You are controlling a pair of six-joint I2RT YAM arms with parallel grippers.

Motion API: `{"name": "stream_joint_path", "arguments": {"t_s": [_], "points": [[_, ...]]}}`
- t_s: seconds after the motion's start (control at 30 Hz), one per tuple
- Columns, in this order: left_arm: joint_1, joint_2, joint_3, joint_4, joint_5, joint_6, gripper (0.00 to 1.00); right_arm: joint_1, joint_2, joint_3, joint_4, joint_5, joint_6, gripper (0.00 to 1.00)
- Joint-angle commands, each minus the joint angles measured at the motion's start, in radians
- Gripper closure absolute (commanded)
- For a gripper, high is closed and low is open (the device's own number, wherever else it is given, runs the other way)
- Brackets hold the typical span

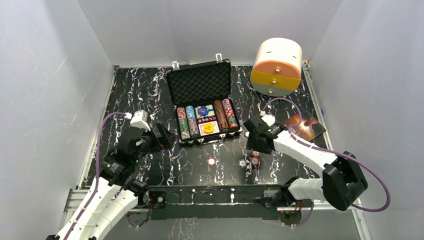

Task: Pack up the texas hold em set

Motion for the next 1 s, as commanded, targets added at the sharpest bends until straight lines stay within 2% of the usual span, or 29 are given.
{"name": "stream_joint_path", "arguments": {"t_s": [0.0, 0.43, 0.67, 0.97], "points": [[-0.004, -0.005, -0.002, 0.021, 0.019, 0.013, 0.02, -0.014, 0.005, -0.031, -0.016, -0.022, 0.068, 0.37], [-0.004, -0.011, -0.005, 0.021, 0.02, 0.011, 0.02, -0.022, 0.064, -0.095, 0.012, -0.092, 0.094, 0.33], [-0.003, 0.005, -0.007, 0.02, 0.002, 0.006, 0.02, -0.022, 0.117, -0.101, 0.046, -0.134, 0.064, 0.36], [-0.003, 0.024, -0.003, 0.019, -0.002, 0.006, 0.02, -0.022, 0.124, -0.112, 0.035, -0.173, 0.041, 0.49]]}}
